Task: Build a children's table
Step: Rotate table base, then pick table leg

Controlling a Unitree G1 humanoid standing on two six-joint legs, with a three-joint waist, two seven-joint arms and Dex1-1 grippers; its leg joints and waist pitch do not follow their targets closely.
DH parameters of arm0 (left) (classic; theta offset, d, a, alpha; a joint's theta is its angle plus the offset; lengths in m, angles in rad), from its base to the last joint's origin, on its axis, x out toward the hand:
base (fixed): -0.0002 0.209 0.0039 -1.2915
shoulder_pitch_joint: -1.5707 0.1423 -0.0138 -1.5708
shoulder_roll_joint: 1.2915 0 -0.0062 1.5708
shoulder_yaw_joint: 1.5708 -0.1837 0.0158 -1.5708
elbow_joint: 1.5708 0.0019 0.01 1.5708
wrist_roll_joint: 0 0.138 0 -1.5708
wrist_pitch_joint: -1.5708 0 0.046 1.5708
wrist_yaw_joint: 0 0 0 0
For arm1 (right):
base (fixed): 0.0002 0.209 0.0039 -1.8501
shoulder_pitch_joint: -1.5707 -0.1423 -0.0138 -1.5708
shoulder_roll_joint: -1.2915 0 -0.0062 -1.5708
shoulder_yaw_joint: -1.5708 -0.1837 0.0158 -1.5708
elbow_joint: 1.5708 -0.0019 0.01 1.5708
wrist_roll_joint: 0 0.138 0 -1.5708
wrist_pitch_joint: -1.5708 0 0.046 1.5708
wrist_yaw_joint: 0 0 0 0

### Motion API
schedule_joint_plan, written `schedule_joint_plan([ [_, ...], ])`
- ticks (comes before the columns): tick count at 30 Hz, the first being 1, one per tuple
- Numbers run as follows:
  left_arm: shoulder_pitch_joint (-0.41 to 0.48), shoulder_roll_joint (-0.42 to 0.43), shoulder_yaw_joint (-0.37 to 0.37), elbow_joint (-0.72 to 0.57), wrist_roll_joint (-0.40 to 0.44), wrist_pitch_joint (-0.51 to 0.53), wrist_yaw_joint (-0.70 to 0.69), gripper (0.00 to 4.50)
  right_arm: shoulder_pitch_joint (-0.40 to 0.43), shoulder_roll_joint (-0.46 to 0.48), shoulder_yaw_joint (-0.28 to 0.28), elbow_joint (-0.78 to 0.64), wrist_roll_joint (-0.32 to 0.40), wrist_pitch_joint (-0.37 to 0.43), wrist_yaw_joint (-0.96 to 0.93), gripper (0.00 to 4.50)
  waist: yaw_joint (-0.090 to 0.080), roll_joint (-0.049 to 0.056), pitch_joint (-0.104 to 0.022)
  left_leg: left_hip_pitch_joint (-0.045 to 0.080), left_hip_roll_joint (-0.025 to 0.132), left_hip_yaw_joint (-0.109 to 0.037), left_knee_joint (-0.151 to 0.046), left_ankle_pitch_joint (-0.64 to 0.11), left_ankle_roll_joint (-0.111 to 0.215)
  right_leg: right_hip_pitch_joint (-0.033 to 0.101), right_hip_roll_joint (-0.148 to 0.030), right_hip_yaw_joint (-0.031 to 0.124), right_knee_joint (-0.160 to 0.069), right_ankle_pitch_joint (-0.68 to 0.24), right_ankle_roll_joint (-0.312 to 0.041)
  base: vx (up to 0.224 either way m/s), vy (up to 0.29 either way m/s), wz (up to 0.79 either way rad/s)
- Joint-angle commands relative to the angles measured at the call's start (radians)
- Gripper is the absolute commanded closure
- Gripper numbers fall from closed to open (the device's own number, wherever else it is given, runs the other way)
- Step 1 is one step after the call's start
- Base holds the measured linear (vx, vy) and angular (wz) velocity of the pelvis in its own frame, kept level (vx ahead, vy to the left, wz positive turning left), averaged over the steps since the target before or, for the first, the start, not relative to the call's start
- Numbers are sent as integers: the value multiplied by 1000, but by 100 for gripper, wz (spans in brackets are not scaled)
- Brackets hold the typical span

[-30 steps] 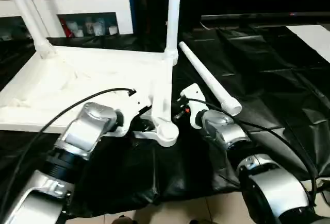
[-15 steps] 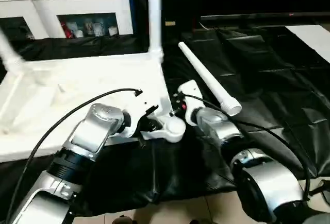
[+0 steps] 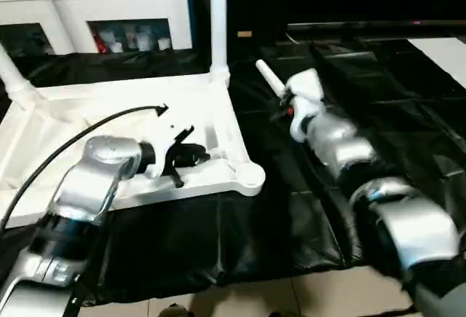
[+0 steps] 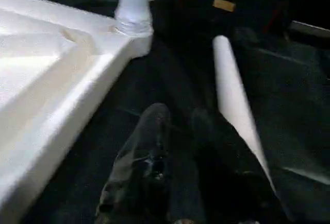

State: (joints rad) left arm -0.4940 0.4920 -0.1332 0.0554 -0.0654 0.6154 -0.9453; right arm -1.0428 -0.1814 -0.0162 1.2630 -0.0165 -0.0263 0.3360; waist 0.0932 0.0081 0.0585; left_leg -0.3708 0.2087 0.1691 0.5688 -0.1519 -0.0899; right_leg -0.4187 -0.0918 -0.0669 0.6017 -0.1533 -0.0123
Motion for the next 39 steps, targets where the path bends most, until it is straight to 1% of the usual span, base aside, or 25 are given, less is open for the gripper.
schedule_joint_plan([
  [1, 13, 9, 28, -54, -17, 3, 10, 310, -25, -18, 15, 23, -29, 25, -20, 320, 6, 14, -73, 11, 5, 3, -59, -322, -9, 56, -36, 28, -55, -239, -224, 0, 0, 0],
  [3, 32, 16, 51, -106, -33, 25, 27, 297, -36, -36, 21, 35, -44, 40, -42, 312, 9, 14, -74, 11, 5, 3, -57, -320, -13, 55, -35, 27, -54, -228, -226, 0, 0, 0],
  [4, 28, 18, 65, -117, -22, 7, 56, 290, -46, -51, 4, 53, -34, 66, -53, 300, 10, 18, -75, 9, 4, 2, -57, -320, -13, 56, -34, 27, -51, -217, -227, 0, 0, 0],
  [7, 38, 26, 87, -152, -32, 11, 63, 267, -50, -61, -25, 69, -13, 94, -71, 279, 15, 21, -73, 11, 3, 2, -56, -341, -13, 55, -33, 27, -53, -234, -221, 0, 0, 0],
  [9, 44, 31, 96, -166, -36, 21, 71, 249, -51, -65, -26, 74, -18, 102, -83, 257, 20, 24, -73, 11, 3, 1, -56, -349, -18, 53, -32, 25, -53, -236, -218, 0, 0, 0],
  [10, 56, 40, 107, -188, -35, 23, 80, 249, -51, -73, -26, 80, -26, 111, -100, 257, 21, 29, -72, 10, 4, -1, -56, -355, -22, 53, -33, 25, -51, -233, -221, 0, 0, 0],
  [11, 62, 45, 113, -198, -34, 23, 82, 230, -51, -76, -29, 83, -26, 114, -104, 239, 20, 24, -73, 9, 3, 1, -56, -355, -20, 54, -33, 25, -52, -234, -222, 0, 0, 0],
  [12, 69, 49, 121, -211, -36, 26, 82, 218, -51, -78, -33, 85, -24, 117, -104, 235, 23, 29, -74, 10, 2, 0, -54, -354, -20, 53, -33, 25, -50, -232, -223, 0, 0, 0],
  [16, 97, 68, 155, -266, -73, 39, 78, 203, -49, -86, -43, 93, -25, 137, -105, 211, 28, 25, -73, 5, 2, 2, -51, -334, -13, 53, -33, 26, -48, -236, -227, 0, 0, 0],
  [18, 117, 80, 176, -313, -97, 67, 71, 191, -45, -91, -45, 96, -33, 145, -106, 202, 33, 26, -72, 4, 3, 2, -50, -334, -12, 51, -34, 25, -47, -245, -227, 0, 0, 0],
  [19, 132, 87, 192, -358, -112, 112, 79, 172, -43, -96, -47, 98, -36, 147, -110, 189, 32, 22, -70, 3, 3, 3, -51, -338, -12, 50, -32, 25, -48, -252, -224, 0, 0, 0],
  [22, 148, 90, 208, -405, -122, 132, 90, 155, -40, -106, -39, 102, -48, 150, -125, 169, 33, 21, -66, 5, 2, 2, -51, -364, -15, 46, -33, 25, -53, -306, -209, 0, 0, 0],
  [23, 162, 99, 212, -432, -135, 146, 82, 131, -40, -111, -36, 104, -55, 157, -132, 146, 35, 13, -65, 5, 2, 2, -52, -376, -15, 45, -33, 25, -56, -338, -192, 0, 0, 0],
  [24, 170, 105, 215, -449, -144, 156, 75, 131, -40, -114, -34, 105, -59, 162, -135, 146, 38, 16, -66, 6, 3, 0, -52, -378, -16, 44, -35, 25, -54, -344, -190, 0, 0, 0],
  [25, 181, 113, 218, -469, -160, 173, 66, 126, -39, -118, -30, 106, -67, 168, -140, 132, 37, 15, -64, 3, 2, 1, -53, -379, -18, 43, -34, 25, -55, -351, -185, 0, 0, 0],
  [26, 190, 119, 222, -486, -173, 187, 60, 126, -39, -120, -27, 107, -72, 173, -143, 132, 38, 13, -61, 3, 2, 1, -53, -381, -18, 41, -33, 26, -56, -356, -182, 0, 0, 0],
  [27, 205, 130, 225, -508, -187, 194, 48, 119, -39, -126, -22, 109, -81, 182, -146, 131, 40, 15, -63, 5, 2, 0, -52, -383, -19, 40, -34, 26, -55, -358, -180, 0, 0, 0],
  [28, 219, 138, 231, -529, -200, 205, 45, 105, -40, -129, -21, 110, -84, 193, -131, 131, 39, 7, -56, 2, 2, 1, -54, -388, -16, 37, -31, 27, -57, -368, -173, 0, 0, 0],
  [30, 234, 147, 241, -556, -217, 229, 49, 84, -41, -131, -24, 112, -81, 210, -105, 131, 41, 9, -59, 3, 1, 2, -52, -380, -15, 36, -30, 28, -54, -349, -174, 0, 0, 0],
  [31, 246, 159, 244, -575, -221, 237, 48, 84, -43, -132, -34, 114, -71, 237, -68, 131, 43, 5, -60, -2, 0, 2, -50, -357, -7, 39, -29, 28, -50, -322, -176, 0, 0, 0],
  [32, 252, 163, 247, -582, -224, 244, 48, 71, -45, -134, -35, 116, -69, 258, -53, 131, 46, 6, -62, -4, 1, 2, -49, -343, -5, 39, -29, 29, -48, -307, -177, 0, 0, 0],
  [33, 256, 164, 250, -588, -226, 251, 48, 60, -46, -136, -36, 117, -69, 271, -45, 131, 45, 3, -58, -8, 1, 3, -49, -333, 1, 38, -26, 28, -47, -297, -181, 0, 0, 0],
  [34, 260, 166, 252, -594, -228, 254, 47, 60, -47, -138, -31, 119, -75, 289, -38, 131, 48, 2, -57, -5, 1, 4, -48, -340, 1, 34, -26, 28, -50, -312, -179, 0, 0, 0],
  [37, 272, 188, 247, -611, -240, 274, 44, 37, -53, -142, -46, 122, -69, 340, -12, 131, 52, 1, -58, -5, 2, 3, -49, -338, -5, 36, -28, 29, -47, -317, -176, 0, 0, 0],
  [39, 275, 196, 246, -617, -250, 278, 48, 37, -55, -143, -51, 122, -69, 362, -1, 131, 53, 2, -57, -6, 2, 3, -49, -340, -9, 35, -28, 29, -48, -319, -174, 0, 0, 0],
])
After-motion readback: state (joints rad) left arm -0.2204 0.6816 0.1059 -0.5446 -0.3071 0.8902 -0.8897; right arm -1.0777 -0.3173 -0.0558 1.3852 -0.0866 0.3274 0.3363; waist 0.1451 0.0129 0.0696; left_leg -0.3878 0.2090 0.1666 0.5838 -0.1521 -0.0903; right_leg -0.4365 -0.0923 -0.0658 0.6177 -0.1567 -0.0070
